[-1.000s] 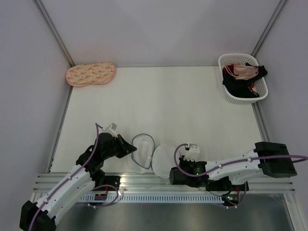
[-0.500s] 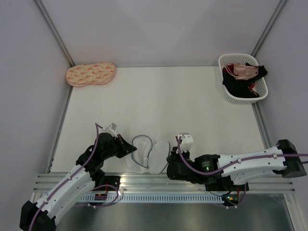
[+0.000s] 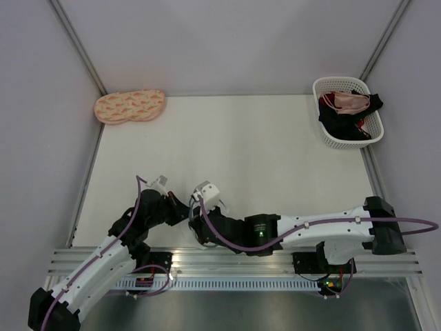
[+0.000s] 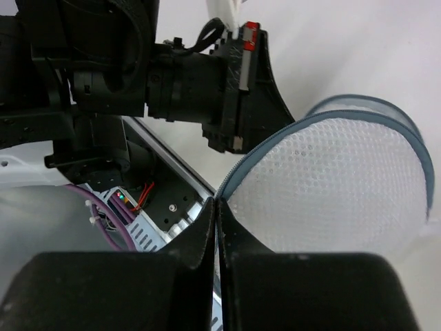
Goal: Unzip the laundry bag and remove the bra
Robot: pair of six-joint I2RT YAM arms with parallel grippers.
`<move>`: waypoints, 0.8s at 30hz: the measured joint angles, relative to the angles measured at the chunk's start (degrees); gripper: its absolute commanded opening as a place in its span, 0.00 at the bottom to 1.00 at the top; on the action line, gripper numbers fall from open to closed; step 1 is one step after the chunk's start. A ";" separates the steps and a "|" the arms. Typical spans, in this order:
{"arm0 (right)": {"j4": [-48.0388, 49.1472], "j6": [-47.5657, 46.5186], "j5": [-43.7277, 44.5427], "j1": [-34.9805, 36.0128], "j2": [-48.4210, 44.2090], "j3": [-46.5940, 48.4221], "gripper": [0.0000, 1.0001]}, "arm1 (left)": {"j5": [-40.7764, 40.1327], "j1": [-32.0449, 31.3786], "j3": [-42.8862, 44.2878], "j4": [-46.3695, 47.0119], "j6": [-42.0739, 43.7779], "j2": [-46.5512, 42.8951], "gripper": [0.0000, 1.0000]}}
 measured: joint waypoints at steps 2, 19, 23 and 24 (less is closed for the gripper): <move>1.60 -2.58 -2.54 -1.97 3.06 2.08 0.00 | 0.13 0.00 0.35 0.00 0.00 -0.02 0.02; 3.48 -12.94 -13.99 -11.02 15.69 9.01 0.54 | -3.13 0.55 0.04 -6.47 -1.29 -1.75 1.00; 8.46 -13.31 -16.85 -11.39 12.70 3.89 0.55 | -4.42 -0.09 0.57 -9.86 -2.05 -4.94 1.00; 9.35 -13.31 -18.25 -11.45 11.23 2.27 0.55 | -5.03 -0.09 0.70 -10.36 -2.64 -5.90 1.00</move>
